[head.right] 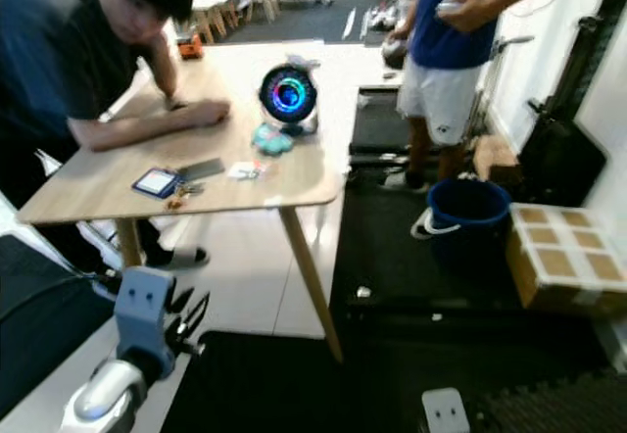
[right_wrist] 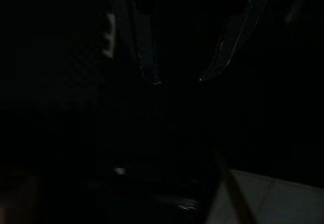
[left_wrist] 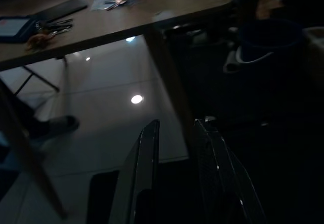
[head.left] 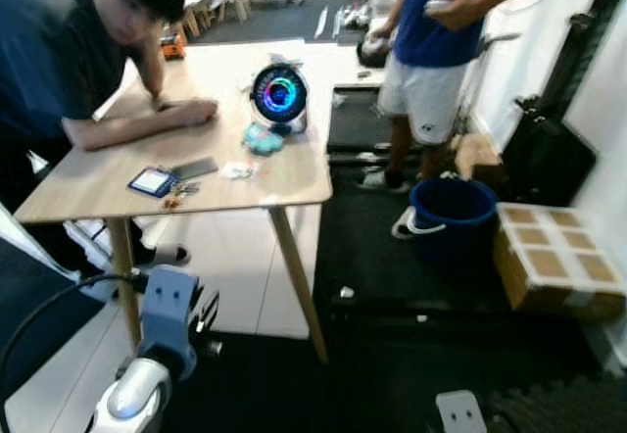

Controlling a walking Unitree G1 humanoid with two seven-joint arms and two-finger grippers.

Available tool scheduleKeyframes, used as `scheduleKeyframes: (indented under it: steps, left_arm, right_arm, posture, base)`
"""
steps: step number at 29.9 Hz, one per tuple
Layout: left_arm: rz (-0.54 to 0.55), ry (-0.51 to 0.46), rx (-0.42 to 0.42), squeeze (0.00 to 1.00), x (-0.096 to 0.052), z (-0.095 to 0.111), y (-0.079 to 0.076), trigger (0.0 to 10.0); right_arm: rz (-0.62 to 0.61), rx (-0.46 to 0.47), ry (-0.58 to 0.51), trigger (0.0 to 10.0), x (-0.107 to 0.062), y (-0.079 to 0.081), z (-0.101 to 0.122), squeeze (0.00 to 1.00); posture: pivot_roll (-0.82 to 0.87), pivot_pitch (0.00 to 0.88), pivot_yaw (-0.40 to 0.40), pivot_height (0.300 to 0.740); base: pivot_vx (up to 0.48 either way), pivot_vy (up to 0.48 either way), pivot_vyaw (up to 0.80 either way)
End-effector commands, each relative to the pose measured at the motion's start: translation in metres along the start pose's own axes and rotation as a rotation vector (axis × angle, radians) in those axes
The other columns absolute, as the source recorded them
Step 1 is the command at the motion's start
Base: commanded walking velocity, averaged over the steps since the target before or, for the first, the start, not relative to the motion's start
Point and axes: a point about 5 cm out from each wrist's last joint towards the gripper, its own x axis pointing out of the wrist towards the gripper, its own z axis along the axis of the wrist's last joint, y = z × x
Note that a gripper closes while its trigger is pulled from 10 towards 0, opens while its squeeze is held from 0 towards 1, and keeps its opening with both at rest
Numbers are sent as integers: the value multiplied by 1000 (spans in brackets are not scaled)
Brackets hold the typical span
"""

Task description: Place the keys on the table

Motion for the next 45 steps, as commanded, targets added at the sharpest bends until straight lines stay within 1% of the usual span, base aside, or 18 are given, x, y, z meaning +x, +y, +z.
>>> scheduleKeyframes:
  steps: [1, 15, 19, 23, 33, 45]
  left_arm:
    - [15, 39, 1, 0, -3, -8, 3, 10000]
    - [16, 37, -1, 0, -3, -8, 3, 10000]
    - [15, 36, -1, 0, -3, -8, 3, 10000]
    - [16, 35, 1, 0, -3, -8, 3, 10000]
    - [11, 36, -3, 0, -3, -8, 1, 10000]
    - [9, 39, 3, 0, -2, -8, 1, 10000]
  right_arm:
    - [19, 3, 26, 10000, -4, 7, -7, 0]
    - [16, 1, 19, 10000, -3, 5, -6, 0]
    - [19, -12, 17, 10000, -3, 6, -5, 0]
    - [27, -29, 17, 10000, -3, 7, -6, 0]
    - [48, -29, 12, 10000, -3, 10, -5, 0]
    - [68, -26, 8, 10000, -3, 13, -4, 0]
  posture:
    - [105, 122, 37, 740]
    - [106, 120, 34, 740]
    - [106, 122, 34, 740]
    - [106, 122, 35, 740]
    - [107, 123, 35, 740]
    - [108, 123, 36, 740]
  base:
    - [-322, 0, 0]
    - [-326, 0, 0]
    - [-313, 0, 0]
    - [0, 0, 0]
    - [0, 0, 0]
    - [0, 0, 754]
